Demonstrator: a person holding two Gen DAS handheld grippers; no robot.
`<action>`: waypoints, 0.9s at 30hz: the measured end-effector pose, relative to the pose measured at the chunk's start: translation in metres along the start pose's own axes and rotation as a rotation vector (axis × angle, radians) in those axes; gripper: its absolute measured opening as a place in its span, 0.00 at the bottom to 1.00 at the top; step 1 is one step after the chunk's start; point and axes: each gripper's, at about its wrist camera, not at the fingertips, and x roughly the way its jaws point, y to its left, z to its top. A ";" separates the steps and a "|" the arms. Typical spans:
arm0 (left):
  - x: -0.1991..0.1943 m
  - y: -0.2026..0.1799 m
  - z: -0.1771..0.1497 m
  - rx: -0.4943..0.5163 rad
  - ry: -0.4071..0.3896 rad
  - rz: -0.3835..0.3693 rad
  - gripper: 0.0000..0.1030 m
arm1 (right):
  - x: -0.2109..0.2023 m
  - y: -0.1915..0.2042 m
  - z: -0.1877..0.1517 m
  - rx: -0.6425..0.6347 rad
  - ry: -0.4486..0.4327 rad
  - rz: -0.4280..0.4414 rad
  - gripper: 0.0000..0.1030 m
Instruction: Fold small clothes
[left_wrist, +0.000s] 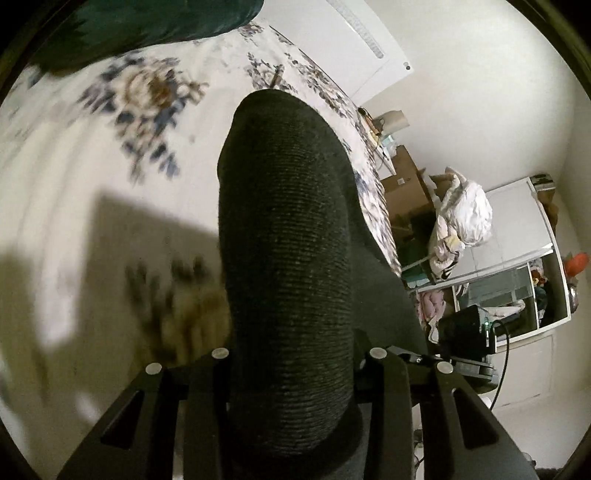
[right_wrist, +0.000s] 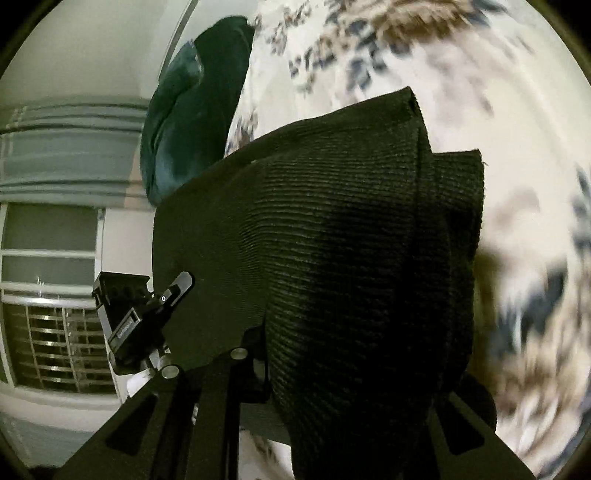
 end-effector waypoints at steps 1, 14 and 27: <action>0.007 0.007 0.012 0.003 0.008 -0.002 0.31 | 0.004 0.001 0.014 0.000 -0.007 -0.006 0.17; 0.078 0.076 0.061 -0.024 0.170 0.114 0.42 | 0.079 -0.037 0.115 0.041 0.038 -0.176 0.19; -0.014 0.012 0.025 0.196 0.003 0.503 0.50 | 0.020 0.023 0.042 -0.212 -0.056 -0.699 0.76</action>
